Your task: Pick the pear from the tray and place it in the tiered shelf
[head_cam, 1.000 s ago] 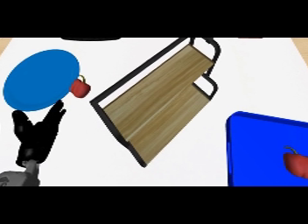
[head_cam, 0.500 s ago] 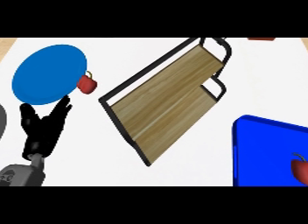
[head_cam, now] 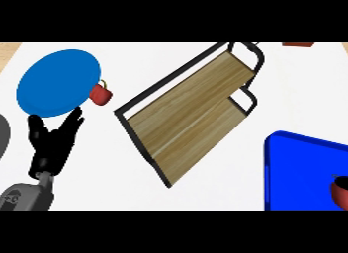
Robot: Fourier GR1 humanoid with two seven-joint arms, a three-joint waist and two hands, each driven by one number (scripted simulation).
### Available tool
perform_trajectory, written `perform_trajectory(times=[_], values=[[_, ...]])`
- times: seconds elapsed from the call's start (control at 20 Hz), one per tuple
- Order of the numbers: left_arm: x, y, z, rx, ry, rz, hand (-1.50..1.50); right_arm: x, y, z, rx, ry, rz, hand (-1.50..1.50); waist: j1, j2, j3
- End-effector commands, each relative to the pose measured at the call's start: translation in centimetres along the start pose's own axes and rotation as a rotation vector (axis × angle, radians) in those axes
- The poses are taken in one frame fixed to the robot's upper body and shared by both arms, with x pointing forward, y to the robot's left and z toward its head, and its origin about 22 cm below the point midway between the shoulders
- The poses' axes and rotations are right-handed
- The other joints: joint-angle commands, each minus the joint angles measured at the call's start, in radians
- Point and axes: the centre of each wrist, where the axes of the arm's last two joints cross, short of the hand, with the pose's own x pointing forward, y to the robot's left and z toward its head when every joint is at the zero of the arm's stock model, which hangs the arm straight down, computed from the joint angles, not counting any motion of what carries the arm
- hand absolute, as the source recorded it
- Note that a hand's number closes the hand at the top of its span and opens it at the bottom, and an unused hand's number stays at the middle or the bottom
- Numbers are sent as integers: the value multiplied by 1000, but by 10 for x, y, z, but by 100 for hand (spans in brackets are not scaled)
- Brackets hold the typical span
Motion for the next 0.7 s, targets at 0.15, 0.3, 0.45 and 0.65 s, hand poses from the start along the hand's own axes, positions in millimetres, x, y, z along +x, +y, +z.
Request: perform_trajectory(times=[0.15, 0.3, 0.45, 0.65], values=[[-22, -7, 2, -24, 59, 18, 0, 12, 16, -20, -1, 252, 24, -150, -9, 4, -6], [-25, -11, 4, -15, 56, 27, 0, 0, 36, -23, -9, 273, 78, -150, -15, 1, -5], [-12, -11, 0, -19, 43, 40, 0, 4, 43, -24, -2, 259, 70, -150, -20, -1, -7], [-22, -7, 3, 20, 67, 37, 0, 9, 52, -30, -11, 257, 78, -150, -37, -4, -6]])
